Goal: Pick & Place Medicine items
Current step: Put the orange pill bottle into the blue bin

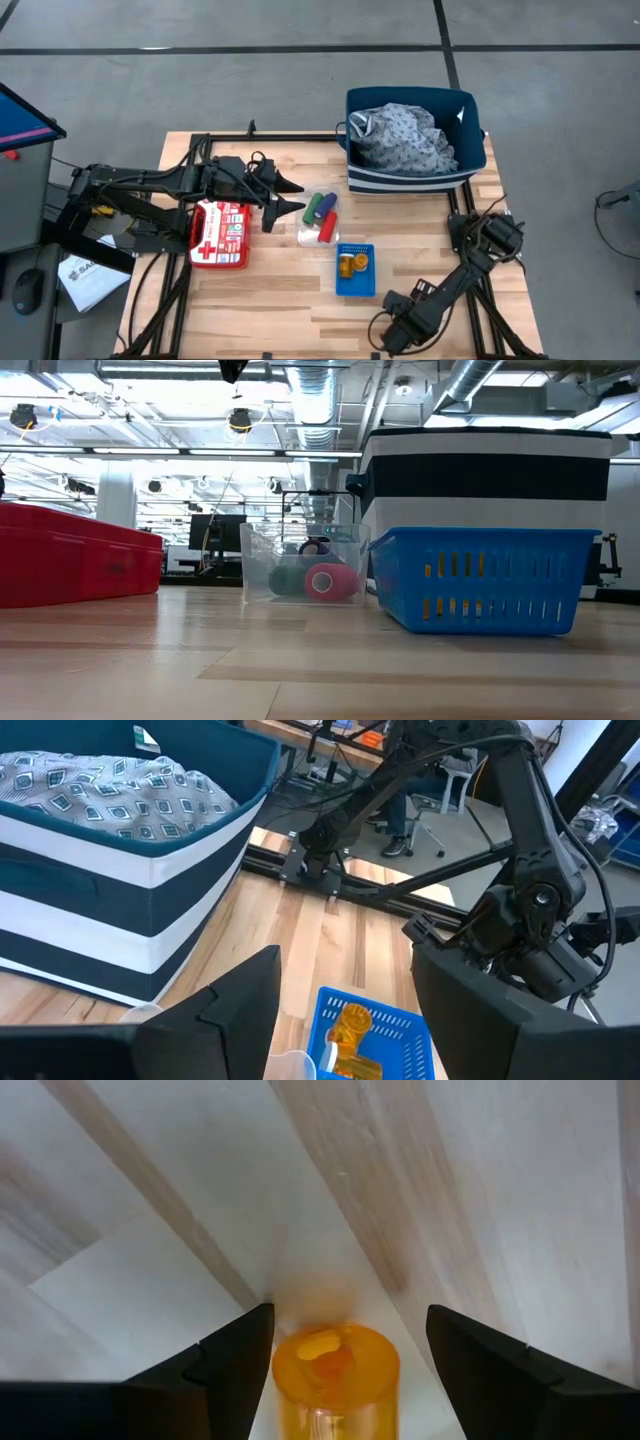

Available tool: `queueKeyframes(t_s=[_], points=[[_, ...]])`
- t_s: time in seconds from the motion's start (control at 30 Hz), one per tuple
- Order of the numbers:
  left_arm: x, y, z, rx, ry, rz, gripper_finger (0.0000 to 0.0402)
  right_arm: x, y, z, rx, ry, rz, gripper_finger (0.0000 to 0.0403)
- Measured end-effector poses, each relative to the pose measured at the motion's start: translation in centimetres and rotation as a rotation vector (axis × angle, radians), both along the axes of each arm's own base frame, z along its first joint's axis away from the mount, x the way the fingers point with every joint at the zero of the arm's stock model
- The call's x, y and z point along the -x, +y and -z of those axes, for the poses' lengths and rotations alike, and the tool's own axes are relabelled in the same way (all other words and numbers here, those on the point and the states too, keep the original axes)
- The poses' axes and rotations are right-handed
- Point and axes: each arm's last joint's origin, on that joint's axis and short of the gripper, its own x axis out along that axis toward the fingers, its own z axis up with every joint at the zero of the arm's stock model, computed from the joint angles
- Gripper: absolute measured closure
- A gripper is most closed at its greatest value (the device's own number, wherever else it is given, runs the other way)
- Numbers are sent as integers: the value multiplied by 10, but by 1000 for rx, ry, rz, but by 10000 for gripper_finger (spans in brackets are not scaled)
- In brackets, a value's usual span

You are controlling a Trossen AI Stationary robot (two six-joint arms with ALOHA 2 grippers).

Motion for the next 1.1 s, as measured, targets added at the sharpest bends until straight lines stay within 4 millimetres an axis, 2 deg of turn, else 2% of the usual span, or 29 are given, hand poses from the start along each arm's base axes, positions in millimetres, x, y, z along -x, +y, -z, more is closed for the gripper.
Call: queueKeyframes(t_s=[0.43,0.7,0.8,1.1], points=[[0,0,0,28,-2,-8,184,13,12,0,-27,19,-40,143],[-1,0,-3,31,-29,-17,184,14,13,0,-36,21,-89,145],[-1,0,-3,31,-32,-19,184,14,13,0,-32,13,-108,159],[-1,0,-3,45,-32,-26,184,13,11,0,-13,3,-108,240]])
